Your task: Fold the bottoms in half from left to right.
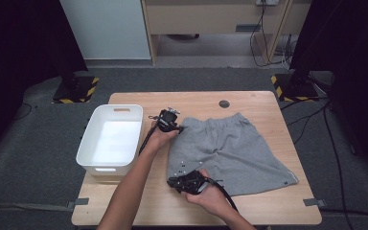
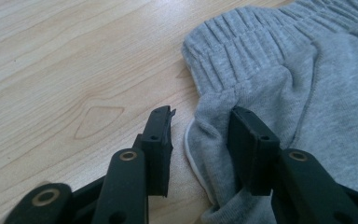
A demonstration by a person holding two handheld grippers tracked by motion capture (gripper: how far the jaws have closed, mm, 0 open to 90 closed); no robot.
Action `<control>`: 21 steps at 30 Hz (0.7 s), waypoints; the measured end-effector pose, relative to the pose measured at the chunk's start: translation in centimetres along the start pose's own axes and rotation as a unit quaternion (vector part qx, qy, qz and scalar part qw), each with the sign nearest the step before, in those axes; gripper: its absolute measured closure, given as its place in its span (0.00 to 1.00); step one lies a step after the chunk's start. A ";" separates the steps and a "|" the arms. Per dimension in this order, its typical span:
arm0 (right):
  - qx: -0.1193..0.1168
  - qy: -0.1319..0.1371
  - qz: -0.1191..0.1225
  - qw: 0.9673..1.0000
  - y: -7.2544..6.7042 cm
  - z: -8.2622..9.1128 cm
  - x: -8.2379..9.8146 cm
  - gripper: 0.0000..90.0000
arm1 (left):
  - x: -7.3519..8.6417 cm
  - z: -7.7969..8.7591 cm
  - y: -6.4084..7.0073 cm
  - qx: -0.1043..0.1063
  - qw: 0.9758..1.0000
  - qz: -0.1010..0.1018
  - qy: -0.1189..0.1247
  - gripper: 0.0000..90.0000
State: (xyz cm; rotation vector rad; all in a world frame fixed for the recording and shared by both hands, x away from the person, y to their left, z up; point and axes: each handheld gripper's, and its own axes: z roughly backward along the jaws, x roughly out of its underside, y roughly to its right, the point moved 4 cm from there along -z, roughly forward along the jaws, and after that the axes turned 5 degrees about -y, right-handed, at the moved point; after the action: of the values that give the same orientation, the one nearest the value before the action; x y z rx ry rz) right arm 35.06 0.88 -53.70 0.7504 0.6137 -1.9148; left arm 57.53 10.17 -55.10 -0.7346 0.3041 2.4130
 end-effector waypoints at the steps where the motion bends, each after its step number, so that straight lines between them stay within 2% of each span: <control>1: 0.001 0.000 -0.001 1.000 0.1 0.0 0.0 0.91 | 0.0 0.0 0.1 0.001 1.000 -0.002 -0.001 0.67; 5: 0.003 0.002 -0.002 1.000 0.2 0.3 0.0 0.91 | 0.0 0.0 0.8 0.003 1.000 -0.012 -0.004 0.77; 9: 0.004 0.008 -0.005 1.000 0.2 0.5 -0.1 0.91 | -0.1 0.0 1.1 -0.007 1.000 -0.019 -0.008 0.86; 12: 0.004 0.011 -0.003 1.000 0.2 0.6 -0.2 0.91 | -0.2 0.1 1.0 -0.015 1.000 -0.017 -0.011 0.92; 15: 0.006 0.014 -0.005 1.000 0.1 0.8 -0.3 0.91 | -0.5 0.6 1.0 -0.019 1.000 -0.018 -0.002 0.94; 21: 0.006 0.027 -0.003 1.000 0.0 1.5 -1.0 0.91 | -1.6 2.4 1.0 -0.007 0.999 -0.012 0.031 0.95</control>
State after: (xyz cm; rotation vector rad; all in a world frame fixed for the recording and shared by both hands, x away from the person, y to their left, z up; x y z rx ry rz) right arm 35.03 0.42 -51.95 0.8115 0.6400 -1.9096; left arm 56.91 9.52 -52.16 -0.8149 0.3015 2.3752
